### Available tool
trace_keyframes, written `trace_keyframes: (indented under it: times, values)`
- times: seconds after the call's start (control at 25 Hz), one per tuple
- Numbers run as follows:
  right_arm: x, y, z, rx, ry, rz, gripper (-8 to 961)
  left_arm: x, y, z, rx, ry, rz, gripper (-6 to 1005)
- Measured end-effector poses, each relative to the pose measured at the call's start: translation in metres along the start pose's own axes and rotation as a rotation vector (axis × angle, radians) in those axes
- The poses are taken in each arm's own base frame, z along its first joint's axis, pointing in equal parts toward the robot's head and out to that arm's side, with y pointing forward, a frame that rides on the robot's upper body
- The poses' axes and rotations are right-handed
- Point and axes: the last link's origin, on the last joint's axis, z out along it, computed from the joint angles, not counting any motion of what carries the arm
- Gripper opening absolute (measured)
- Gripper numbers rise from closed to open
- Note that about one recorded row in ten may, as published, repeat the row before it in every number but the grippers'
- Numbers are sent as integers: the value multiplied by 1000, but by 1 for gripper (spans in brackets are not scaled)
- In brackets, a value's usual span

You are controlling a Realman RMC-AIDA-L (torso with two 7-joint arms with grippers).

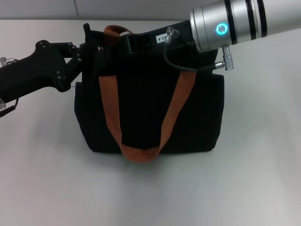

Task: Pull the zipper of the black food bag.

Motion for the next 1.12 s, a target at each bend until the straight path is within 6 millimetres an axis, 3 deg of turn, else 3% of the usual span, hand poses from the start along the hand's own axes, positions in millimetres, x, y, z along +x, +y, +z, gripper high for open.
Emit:
trace_keyframes:
  times: [0.68, 1.12]
  values:
    - [-3, -1, 4, 36, 10, -7, 6, 0, 1, -2, -3, 0, -1, 100]
    - [-5, 2, -7, 105, 31, -10, -1, 0, 0, -9, 15, 10, -3, 104]
